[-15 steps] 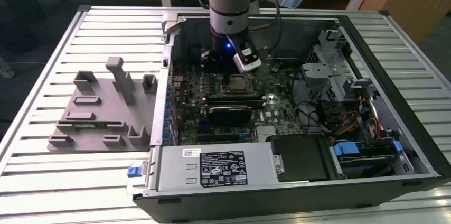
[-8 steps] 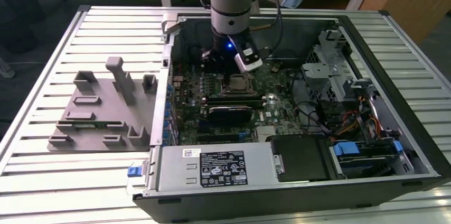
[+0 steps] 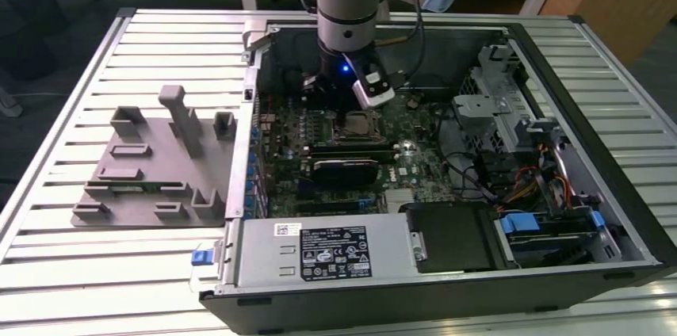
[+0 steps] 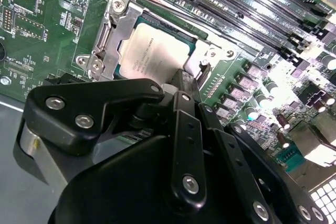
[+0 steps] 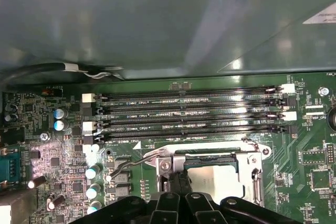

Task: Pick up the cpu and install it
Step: 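Close the cpu cover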

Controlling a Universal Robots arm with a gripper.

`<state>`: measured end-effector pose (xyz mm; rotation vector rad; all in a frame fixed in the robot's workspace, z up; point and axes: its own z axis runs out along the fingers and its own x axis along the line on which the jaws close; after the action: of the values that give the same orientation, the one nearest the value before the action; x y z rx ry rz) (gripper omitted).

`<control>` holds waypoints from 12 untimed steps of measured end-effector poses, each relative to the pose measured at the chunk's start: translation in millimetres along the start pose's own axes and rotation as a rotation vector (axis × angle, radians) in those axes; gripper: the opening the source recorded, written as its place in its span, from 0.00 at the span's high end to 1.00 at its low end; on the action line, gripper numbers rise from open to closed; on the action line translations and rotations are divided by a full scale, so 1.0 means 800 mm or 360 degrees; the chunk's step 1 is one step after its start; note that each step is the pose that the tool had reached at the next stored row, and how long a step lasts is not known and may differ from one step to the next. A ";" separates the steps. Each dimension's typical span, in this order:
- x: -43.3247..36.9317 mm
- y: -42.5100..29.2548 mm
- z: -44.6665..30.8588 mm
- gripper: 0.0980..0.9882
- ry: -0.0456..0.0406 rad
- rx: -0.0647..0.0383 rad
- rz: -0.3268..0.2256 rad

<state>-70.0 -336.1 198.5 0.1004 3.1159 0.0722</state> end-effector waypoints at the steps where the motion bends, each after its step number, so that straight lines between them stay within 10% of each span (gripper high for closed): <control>1: 0.000 0.0001 -0.0002 0.99 0.0000 0.0000 0.0000; 12: -0.001 0.0015 -0.0311 0.99 0.0000 0.0000 0.0000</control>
<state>-70.0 -336.0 223.4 0.1003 3.1158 0.0724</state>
